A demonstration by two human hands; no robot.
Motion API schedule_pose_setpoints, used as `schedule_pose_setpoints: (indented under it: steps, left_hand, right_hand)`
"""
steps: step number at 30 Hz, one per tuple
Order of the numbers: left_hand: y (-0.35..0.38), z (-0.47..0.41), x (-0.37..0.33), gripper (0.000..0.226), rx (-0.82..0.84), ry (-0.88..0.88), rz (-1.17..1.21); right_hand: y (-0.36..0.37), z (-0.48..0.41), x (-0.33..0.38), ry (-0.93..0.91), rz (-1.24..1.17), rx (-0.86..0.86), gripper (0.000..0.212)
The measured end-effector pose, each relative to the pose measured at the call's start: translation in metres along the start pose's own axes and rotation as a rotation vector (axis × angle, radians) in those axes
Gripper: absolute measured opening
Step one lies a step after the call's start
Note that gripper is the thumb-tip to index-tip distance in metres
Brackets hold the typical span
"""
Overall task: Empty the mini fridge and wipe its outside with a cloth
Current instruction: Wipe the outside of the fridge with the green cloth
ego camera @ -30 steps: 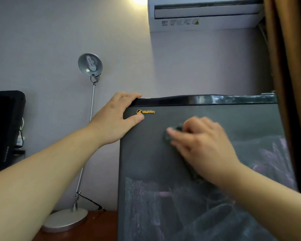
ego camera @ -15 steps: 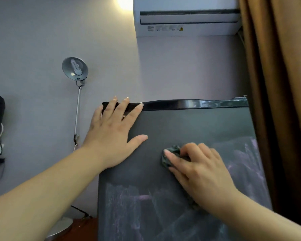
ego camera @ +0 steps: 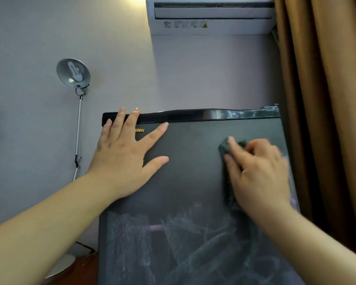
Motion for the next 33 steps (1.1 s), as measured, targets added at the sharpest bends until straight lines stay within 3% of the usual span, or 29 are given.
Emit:
schedule_pose_setpoints:
  steps: [3,4,8,12,16,20,21,24,26,29,31,33]
  left_hand:
    - [-0.001,0.000,0.000,0.071,-0.004,-0.009,0.005]
    - [-0.001,0.000,0.000,0.071,0.002,-0.009,0.005]
    - [-0.003,0.000,-0.001,0.072,0.023,-0.012,0.004]
    - [-0.005,0.001,-0.003,0.073,0.023,-0.023,0.015]
    - [-0.005,0.001,-0.006,0.074,0.039,-0.034,0.013]
    - [-0.005,0.002,-0.006,0.074,0.040,-0.041,0.038]
    - [-0.005,0.002,-0.006,0.075,0.036,-0.039,0.042]
    - [-0.003,0.003,-0.012,0.072,0.040,-0.047,0.049]
    - [-0.001,0.004,-0.021,0.069,0.017,-0.026,0.049]
    - [0.001,0.002,-0.040,0.069,0.007,0.081,0.021]
    - [0.003,-0.004,-0.057,0.069,0.015,0.150,0.016]
    - [0.006,-0.008,-0.072,0.068,0.014,0.156,0.029]
  right_hand:
    - [0.001,0.031,0.024,-0.284,-0.037,0.084,0.037]
    - [-0.001,0.025,0.015,-0.299,-0.029,0.100,0.036]
    - [-0.006,-0.005,-0.030,0.054,-0.020,-0.008,0.037]
    - [-0.010,0.025,-0.020,-0.331,0.014,0.099,0.037]
    - [-0.020,-0.009,-0.062,0.021,0.024,0.023,0.041]
    - [-0.019,0.035,-0.053,-0.421,0.016,0.131,0.037]
    - [-0.022,0.028,-0.059,-0.422,0.008,0.139,0.037]
    - [-0.018,-0.008,-0.079,-0.087,-0.050,0.062,0.038]
    - [-0.015,0.004,-0.073,-0.148,-0.053,0.067,0.039]
    - [-0.020,0.028,-0.070,-0.436,-0.074,0.175,0.038]
    - [-0.022,0.006,-0.080,-0.378,-0.050,0.157,0.037]
    - [-0.016,-0.017,-0.088,-0.174,-0.057,0.066,0.037]
Point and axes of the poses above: each hand's wrist, its own z-axis away from the middle knuckle, its own y-axis out of the palm, x = y × z, the point moved 2 cm from there along -z, towards the middle knuckle, and after that the axes turned 3 degrees about y, right-handed, at the moved point
